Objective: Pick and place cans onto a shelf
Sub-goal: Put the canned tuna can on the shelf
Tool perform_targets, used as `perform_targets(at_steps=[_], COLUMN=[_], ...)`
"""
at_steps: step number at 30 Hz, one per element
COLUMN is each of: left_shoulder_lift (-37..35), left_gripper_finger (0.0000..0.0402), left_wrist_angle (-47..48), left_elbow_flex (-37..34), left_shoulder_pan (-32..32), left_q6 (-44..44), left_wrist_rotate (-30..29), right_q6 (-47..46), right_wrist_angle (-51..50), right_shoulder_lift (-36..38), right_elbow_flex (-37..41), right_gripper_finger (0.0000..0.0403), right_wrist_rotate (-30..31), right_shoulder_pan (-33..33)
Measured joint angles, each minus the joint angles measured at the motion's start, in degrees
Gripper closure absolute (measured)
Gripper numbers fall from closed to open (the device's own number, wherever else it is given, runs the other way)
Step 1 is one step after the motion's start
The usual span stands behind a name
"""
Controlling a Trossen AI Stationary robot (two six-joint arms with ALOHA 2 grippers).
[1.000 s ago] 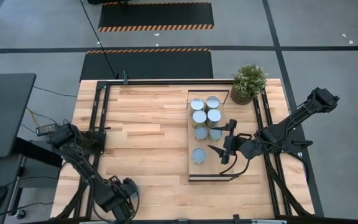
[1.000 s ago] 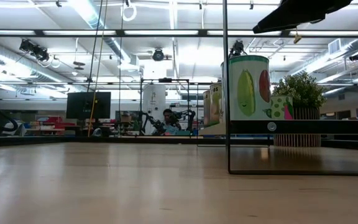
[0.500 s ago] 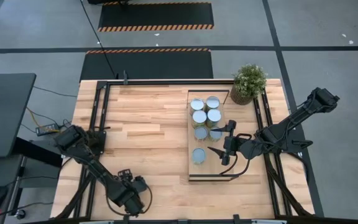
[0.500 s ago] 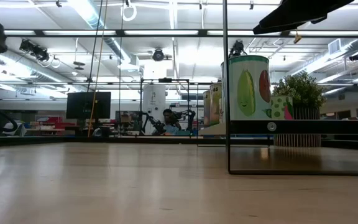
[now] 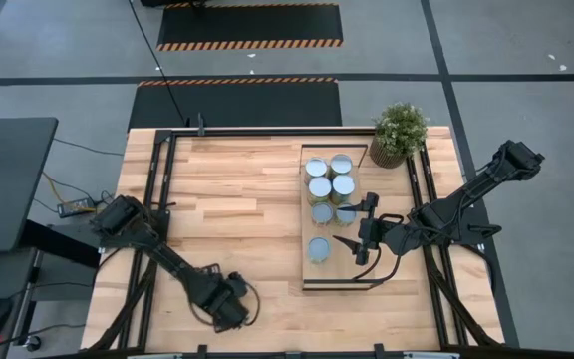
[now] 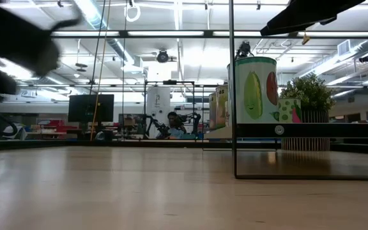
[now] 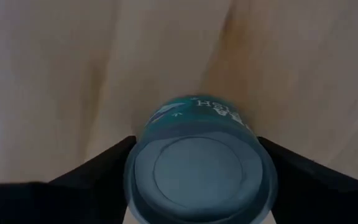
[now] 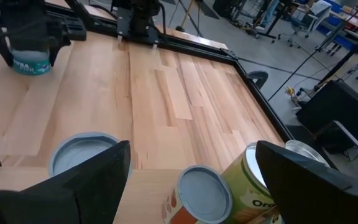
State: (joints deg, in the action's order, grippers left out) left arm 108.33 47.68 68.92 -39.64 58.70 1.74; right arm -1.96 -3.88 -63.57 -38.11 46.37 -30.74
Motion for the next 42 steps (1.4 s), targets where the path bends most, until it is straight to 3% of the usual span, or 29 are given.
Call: perform_targets(at_steps=[8,15,20,28,34,42], left_shoulder_lift=[0.0,0.0,-0.01,-0.11,-0.11,-0.11], left_gripper_finger=[0.01,0.0103,0.01,0.0099,0.0098,0.0098], left_wrist_angle=[2.52,11.14,12.28,10.5,4.03,-4.99], left_elbow_flex=[7.65,16.19,22.64,30.99,31.78,31.78], left_shoulder_pan=[10.88,19.63,23.88,27.31,29.41,30.75], left_q6=[-14.89,-27.54,-35.45,-43.12,-43.56,-48.49], left_wrist_rotate=[-0.68,-5.01,-7.76,-15.39,-14.02,-8.5], right_q6=[-1.61,-4.33,-2.09,-4.52,-4.2,14.04], right_wrist_angle=[-3.69,-10.04,-10.98,-14.11,-19.92,-10.69], right_shoulder_lift=[0.03,2.55,5.49,12.1,12.96,7.7], right_elbow_flex=[-0.02,-0.02,-0.02,-0.02,-0.02,-0.02], right_gripper_finger=[0.0049,0.0049,0.0049,0.0049,0.0049,0.0052], right_wrist_rotate=[0.0,0.47,-0.43,-4.64,-6.08,-6.08], right_shoulder_pan=[-0.29,-1.87,-1.92,-1.39,-1.4,-1.4])
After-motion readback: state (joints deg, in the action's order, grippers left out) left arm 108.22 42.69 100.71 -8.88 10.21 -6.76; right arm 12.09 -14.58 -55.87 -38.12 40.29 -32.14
